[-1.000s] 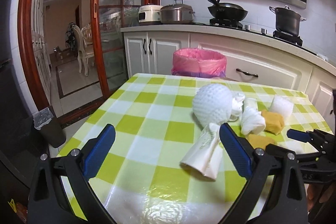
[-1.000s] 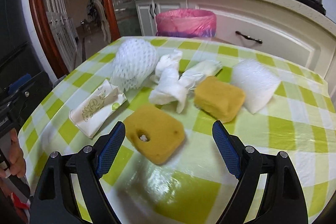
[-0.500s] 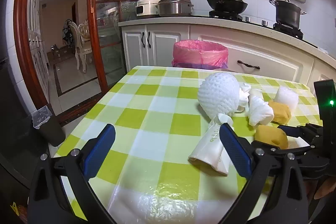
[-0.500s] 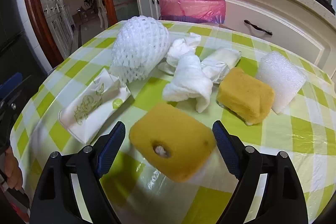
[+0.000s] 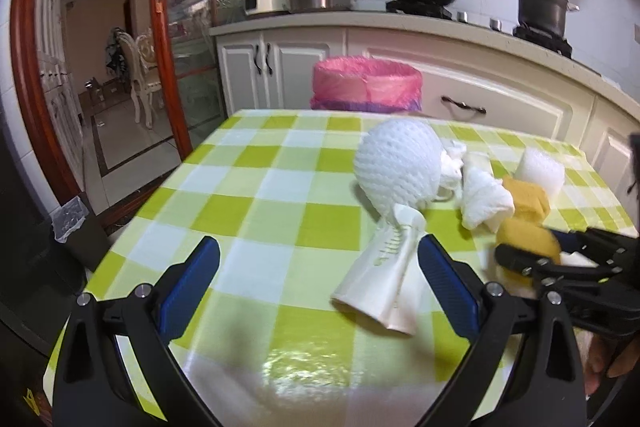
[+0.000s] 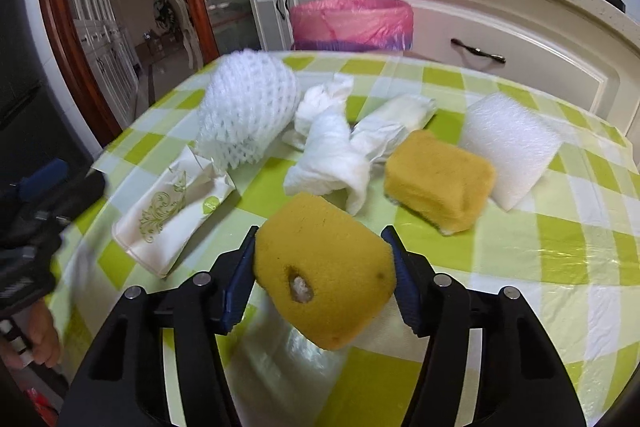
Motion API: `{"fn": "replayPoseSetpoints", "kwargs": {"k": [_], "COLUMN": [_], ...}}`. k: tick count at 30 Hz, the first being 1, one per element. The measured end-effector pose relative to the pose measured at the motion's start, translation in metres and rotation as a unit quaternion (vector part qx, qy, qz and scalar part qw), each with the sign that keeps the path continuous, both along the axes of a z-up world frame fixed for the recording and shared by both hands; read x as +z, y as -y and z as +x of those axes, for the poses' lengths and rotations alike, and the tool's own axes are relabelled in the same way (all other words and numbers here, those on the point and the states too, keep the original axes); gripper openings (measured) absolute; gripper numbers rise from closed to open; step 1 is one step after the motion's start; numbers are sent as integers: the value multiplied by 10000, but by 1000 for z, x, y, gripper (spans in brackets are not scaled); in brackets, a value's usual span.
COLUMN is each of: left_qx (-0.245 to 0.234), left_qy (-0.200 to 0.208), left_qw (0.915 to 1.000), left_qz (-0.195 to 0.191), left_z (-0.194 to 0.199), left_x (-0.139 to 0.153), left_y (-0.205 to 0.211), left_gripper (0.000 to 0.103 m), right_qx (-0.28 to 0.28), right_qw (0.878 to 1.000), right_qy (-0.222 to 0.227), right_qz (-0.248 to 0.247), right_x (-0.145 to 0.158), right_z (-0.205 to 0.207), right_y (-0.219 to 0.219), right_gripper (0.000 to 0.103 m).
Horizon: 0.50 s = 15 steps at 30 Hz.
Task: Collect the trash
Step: 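Grasp the yellow sponge with the right tool while the left tool grasps the white paper cup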
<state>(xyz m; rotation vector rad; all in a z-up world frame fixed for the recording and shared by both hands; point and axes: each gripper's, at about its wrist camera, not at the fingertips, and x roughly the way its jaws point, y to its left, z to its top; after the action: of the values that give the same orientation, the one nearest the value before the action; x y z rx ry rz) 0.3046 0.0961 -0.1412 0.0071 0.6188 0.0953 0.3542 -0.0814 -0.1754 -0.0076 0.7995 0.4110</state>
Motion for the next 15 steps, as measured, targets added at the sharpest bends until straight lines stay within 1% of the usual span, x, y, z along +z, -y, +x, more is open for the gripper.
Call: {"fn": "replayPoseSetpoints", "kwargs": {"k": [2, 4, 6, 11, 15], "left_qx": [-72, -121, -169, -239, -286], "left_qy": [-97, -171, -238, -424, -637], "left_qw": [9999, 9997, 9995, 9988, 9975], "left_qz": [-21, -93, -115, -33, 58], "left_z": [8, 14, 20, 36, 44], "left_x": [-4, -7, -10, -20, -28], "left_y": [7, 13, 19, 37, 46], "left_gripper": [96, 92, 90, 87, 81], "right_qx": [-13, -50, -97, -230, -381], "right_qw": [9999, 9998, 9995, 9981, 9968], "right_qy": [53, 119, 166, 348, 415], "right_qz": [93, 159, 251, 460, 563], "right_x": [5, 10, 16, 27, 31], "right_z": [-3, -6, -8, -15, -18], "right_y": [8, 15, 24, 45, 61], "right_gripper": [58, 58, 58, 58, 58]}}
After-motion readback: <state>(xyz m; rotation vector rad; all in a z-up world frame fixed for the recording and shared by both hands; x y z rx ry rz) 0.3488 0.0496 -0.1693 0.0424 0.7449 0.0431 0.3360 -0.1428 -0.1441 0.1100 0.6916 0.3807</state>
